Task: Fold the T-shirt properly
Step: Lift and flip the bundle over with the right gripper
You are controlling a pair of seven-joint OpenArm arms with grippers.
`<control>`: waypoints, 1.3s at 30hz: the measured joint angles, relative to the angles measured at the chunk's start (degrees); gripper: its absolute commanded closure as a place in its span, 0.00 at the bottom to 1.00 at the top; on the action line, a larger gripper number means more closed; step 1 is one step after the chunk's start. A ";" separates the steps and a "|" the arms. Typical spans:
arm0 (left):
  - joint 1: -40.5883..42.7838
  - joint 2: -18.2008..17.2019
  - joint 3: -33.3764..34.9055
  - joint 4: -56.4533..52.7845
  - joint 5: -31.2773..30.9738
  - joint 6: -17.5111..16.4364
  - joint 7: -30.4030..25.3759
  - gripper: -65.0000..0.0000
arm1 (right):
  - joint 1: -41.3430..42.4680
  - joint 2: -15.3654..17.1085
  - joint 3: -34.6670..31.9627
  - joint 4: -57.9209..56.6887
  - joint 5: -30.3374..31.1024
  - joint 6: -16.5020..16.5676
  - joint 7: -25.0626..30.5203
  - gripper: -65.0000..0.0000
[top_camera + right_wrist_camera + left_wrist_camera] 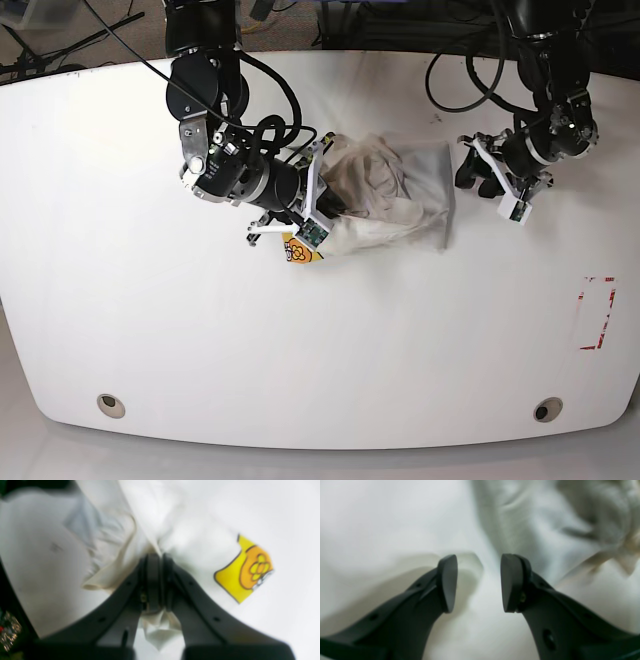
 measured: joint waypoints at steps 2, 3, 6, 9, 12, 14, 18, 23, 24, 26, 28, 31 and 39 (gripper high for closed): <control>-1.16 0.96 0.39 -0.92 -0.66 0.02 -1.31 0.60 | 0.07 -0.66 0.15 0.55 1.20 -0.07 0.02 0.99; -1.42 1.27 0.66 -1.57 -0.59 0.02 -1.79 0.60 | 0.17 -1.07 0.15 0.59 1.40 -0.07 0.02 0.99; -1.29 2.32 1.88 -3.58 3.21 0.02 -1.55 0.60 | 0.90 -3.10 0.13 0.39 1.81 -0.04 -0.50 0.99; -0.83 4.07 1.73 -4.09 6.08 0.04 -4.90 0.60 | 2.64 -4.76 -0.02 -0.35 1.86 -0.04 -0.39 0.99; -1.16 5.66 1.77 -4.15 9.09 0.09 -6.62 0.60 | 4.63 -6.51 0.00 -1.51 1.88 -0.04 -0.48 0.99; -1.14 6.05 2.05 -4.15 9.29 0.02 -6.84 0.60 | 5.77 -7.34 0.02 -2.58 1.92 -0.04 -0.42 0.99; -1.09 5.95 2.03 -4.20 9.27 0.00 -7.02 0.60 | 8.90 -8.81 -0.07 -8.63 2.08 -0.09 0.22 0.96; -0.98 5.95 1.99 -4.02 9.31 0.00 -6.99 0.60 | 10.64 -8.66 -2.05 -15.58 2.10 -0.07 1.99 0.56; -0.98 5.97 1.99 -3.93 9.29 0.00 -6.99 0.60 | 10.36 -8.68 -1.92 -15.61 2.14 -0.09 1.99 0.49; -0.90 5.88 1.99 -3.08 8.83 -0.02 -5.97 0.60 | 9.84 -8.81 -1.18 -14.25 2.21 -0.02 2.32 0.41; -0.55 5.70 1.92 -2.01 8.02 0.02 -5.42 0.60 | 8.79 -8.70 -0.85 -11.17 2.14 -0.07 2.43 0.35; -0.39 5.62 1.73 0.59 5.29 0.00 -5.25 0.60 | 6.16 -7.28 -1.11 -5.05 2.38 0.00 2.62 0.34; 0.68 4.09 0.96 7.74 4.44 -0.02 -5.29 0.60 | -2.93 -3.65 -1.36 4.09 2.60 0.11 -0.59 0.34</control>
